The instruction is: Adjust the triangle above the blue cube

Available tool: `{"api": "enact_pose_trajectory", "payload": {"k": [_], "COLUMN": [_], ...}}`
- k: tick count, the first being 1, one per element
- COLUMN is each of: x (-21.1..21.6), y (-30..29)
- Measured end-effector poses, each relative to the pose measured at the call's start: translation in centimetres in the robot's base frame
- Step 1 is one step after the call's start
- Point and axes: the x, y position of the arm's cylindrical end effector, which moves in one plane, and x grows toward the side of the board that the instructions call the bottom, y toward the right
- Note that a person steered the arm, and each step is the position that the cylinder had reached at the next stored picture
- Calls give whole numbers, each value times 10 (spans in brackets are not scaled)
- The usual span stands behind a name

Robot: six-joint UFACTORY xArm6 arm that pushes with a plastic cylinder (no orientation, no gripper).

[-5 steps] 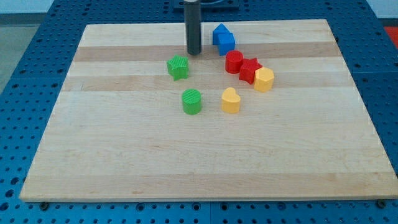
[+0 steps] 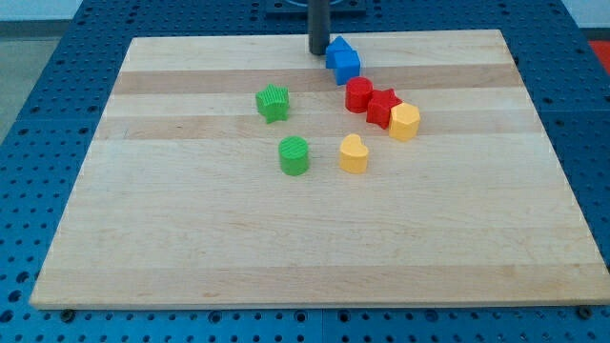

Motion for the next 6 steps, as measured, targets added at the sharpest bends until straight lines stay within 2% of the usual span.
{"api": "enact_pose_trajectory", "payload": {"k": [6], "x": [7], "y": [-1]}}
